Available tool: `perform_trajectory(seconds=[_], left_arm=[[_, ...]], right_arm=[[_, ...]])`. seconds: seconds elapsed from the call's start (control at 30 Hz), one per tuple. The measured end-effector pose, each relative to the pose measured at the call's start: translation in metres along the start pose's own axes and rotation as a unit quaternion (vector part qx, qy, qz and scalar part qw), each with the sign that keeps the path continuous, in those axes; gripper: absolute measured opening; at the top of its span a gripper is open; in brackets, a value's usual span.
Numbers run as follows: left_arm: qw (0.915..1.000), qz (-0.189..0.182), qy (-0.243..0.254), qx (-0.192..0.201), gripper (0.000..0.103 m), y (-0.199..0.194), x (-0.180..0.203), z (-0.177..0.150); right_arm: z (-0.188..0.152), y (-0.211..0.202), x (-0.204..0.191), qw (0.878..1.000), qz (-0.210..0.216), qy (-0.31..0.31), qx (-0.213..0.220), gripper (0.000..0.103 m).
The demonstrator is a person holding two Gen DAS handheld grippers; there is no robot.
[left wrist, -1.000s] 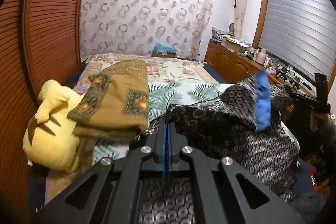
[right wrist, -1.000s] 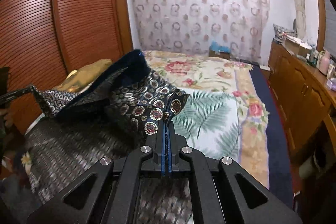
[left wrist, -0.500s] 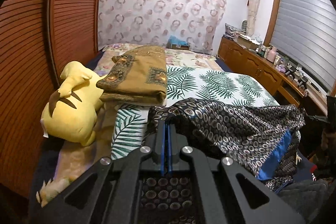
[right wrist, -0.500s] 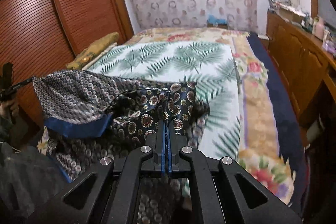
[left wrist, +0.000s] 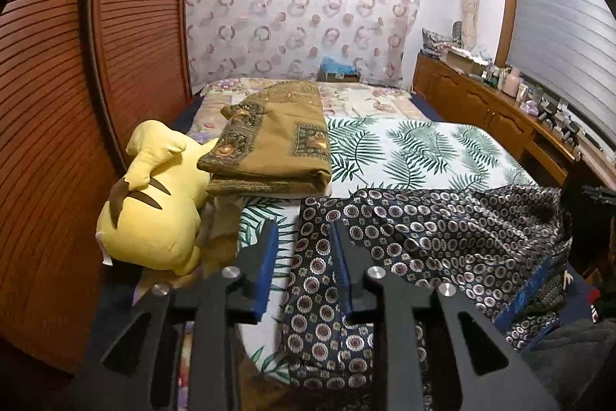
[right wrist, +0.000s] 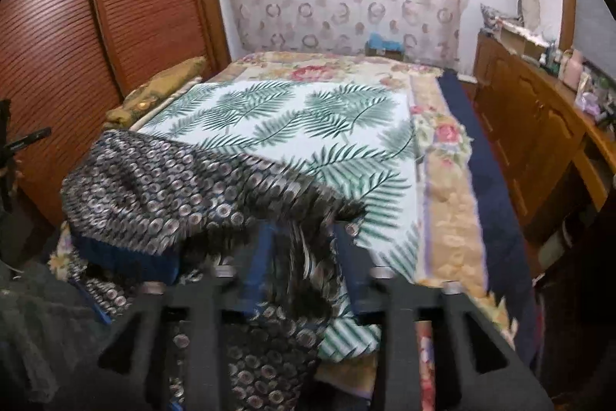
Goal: Fold small clothes
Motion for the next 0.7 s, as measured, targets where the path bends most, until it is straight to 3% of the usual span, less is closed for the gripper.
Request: perform_trajectory(seconds=[0.4, 0.53, 0.7], left_arm=[[0.9976, -0.008, 0.022, -0.065, 0.032, 0.094, 0.020, 0.007], [0.9958, -0.002, 0.027, -0.088, 0.033, 0.111, 0.020, -0.003], [0.9929, 0.000, 0.036, -0.114, 0.034, 0.121, 0.022, -0.019]], right_arm=[[0.009, 0.073, 0.029, 0.999, -0.031, 0.010, -0.042, 0.055], [0.000, 0.092, 0.047, 0.996, -0.043, 0.030, -0.067, 0.056], [-0.013, 0.105, 0.055, 0.995, -0.028, 0.050, -0.084, 0.056]])
Point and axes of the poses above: each gripper's, at about its wrist camera, not at the fingertips, and y roughly the way its jaws point, x to its right, z to its top, the point moved 4 cm from there along y, roughly the way its jaws point, and after that the axes turned 7 degrees about z, right-handed, at the moved point
